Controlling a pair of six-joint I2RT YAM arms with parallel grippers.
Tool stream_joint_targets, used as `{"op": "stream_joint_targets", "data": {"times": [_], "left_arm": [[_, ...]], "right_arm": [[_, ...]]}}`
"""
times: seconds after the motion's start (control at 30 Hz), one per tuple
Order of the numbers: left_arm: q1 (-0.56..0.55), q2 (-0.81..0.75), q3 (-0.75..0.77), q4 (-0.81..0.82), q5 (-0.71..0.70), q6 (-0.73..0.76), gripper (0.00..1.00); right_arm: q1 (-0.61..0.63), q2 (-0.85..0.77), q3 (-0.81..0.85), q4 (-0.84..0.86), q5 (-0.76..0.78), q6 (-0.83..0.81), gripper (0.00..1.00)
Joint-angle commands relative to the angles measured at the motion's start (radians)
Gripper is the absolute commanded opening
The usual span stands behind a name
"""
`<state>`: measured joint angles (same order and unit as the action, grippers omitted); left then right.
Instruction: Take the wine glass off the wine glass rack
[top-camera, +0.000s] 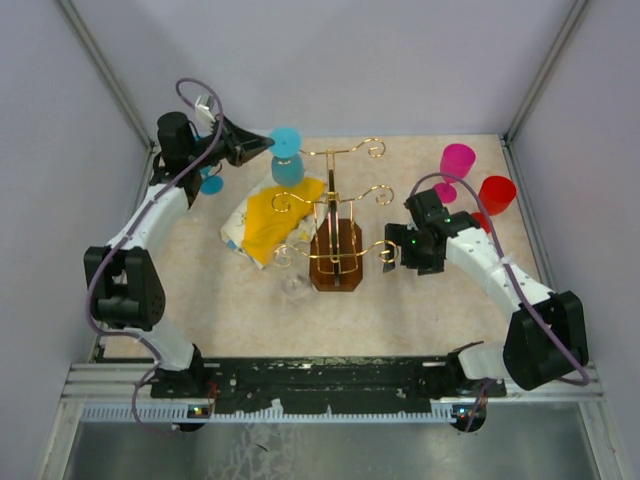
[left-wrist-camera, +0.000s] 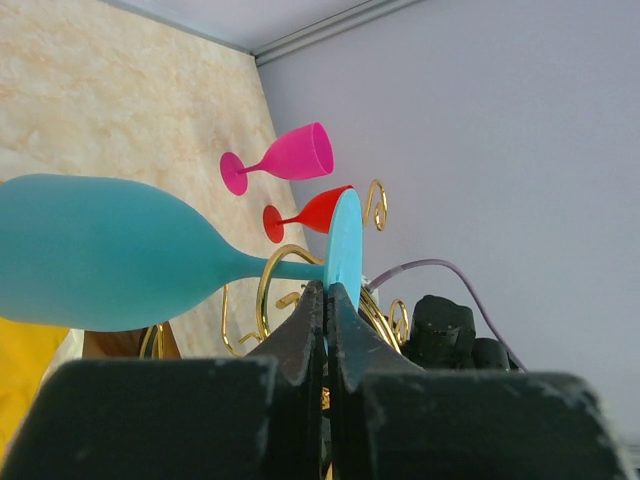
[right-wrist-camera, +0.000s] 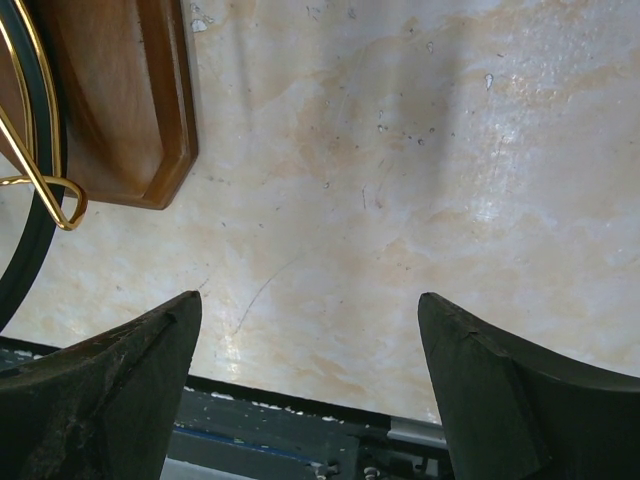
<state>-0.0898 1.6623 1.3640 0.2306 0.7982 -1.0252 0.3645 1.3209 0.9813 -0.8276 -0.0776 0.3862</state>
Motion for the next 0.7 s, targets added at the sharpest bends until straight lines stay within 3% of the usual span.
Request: {"op": "stream_joint_targets", "data": {"times": [0.0, 0.37, 0.67], "left_arm": [[-0.023, 0.028, 0.039, 0.109, 0.007, -0.040, 0.00], [-0.062, -0.077, -0.069, 0.126, 0.063, -0.065, 0.00], [-0.060, -0.163, -0.082, -0.044, 0.073, 0.053, 0.00]], "right_arm": [[0.009, -0.014, 0.013, 0.022, -0.007, -0.001, 0.89], [0.009, -0.008, 0.005, 0.022, -0.006, -0.003, 0.90], [0.009, -0.030, -0.017, 0.019, -0.004, -0.003, 0.90]]}}
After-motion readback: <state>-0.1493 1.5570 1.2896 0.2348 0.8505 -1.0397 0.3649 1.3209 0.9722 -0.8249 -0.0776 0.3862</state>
